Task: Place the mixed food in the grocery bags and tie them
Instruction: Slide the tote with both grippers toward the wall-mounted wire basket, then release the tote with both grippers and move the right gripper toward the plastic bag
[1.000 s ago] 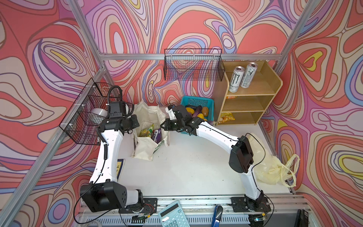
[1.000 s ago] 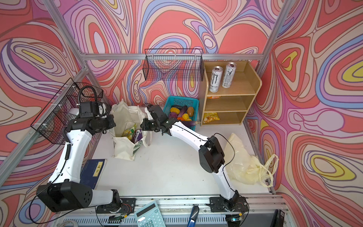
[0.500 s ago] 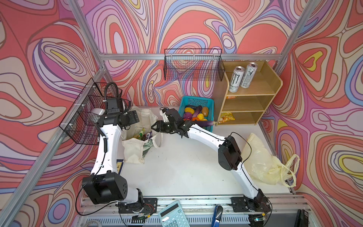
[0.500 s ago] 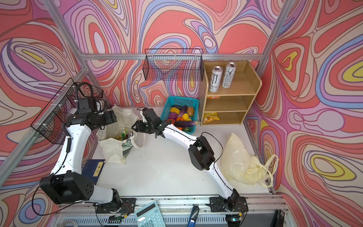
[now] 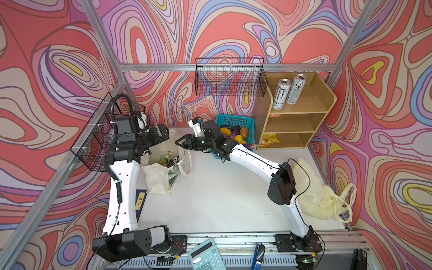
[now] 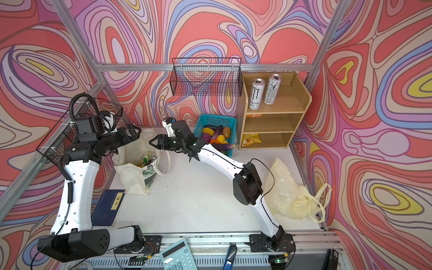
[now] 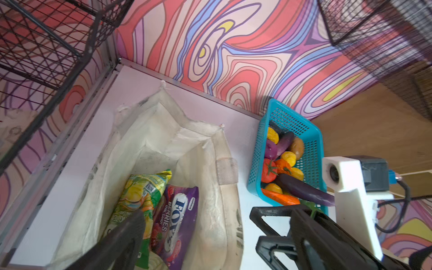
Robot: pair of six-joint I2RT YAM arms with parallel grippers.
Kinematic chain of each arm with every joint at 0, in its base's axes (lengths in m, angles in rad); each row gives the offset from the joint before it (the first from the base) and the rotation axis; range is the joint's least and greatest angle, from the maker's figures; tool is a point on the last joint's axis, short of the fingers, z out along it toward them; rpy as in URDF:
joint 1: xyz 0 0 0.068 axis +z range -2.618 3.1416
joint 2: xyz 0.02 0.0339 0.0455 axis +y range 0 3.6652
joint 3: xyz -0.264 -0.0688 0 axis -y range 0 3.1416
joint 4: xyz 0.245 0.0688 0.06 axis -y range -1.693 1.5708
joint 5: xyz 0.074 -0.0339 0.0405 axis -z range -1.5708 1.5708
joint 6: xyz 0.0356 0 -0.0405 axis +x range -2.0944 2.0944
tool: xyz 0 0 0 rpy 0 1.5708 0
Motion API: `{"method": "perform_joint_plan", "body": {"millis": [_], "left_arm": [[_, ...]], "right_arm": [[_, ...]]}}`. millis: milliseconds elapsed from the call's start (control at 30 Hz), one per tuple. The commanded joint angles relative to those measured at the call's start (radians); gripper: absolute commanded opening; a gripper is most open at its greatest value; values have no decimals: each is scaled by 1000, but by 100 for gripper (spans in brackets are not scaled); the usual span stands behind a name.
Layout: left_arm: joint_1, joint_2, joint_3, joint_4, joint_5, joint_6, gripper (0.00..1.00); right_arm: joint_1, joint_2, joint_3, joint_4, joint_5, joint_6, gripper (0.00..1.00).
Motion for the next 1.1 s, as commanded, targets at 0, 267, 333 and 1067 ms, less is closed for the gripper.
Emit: {"method": "perform_joint_plan", "body": {"millis": [0,267,333,1067], "left_arm": [[-6,-53,-27,29,102,-52,100],[-159,-161,-133,35,99,-79,100],[-226,-179,-176,64,71,-101,100],[-684,-20,-339,263,-86,-137,100]], "right_arm": [[-10,-110,-76,65,-25,2,59],[-170,-604,-546,-180,277,-123,65],[-249,-740,-671,-266,365,-117,69],[-823,-926,-989,-708,896,-213,98]]}}
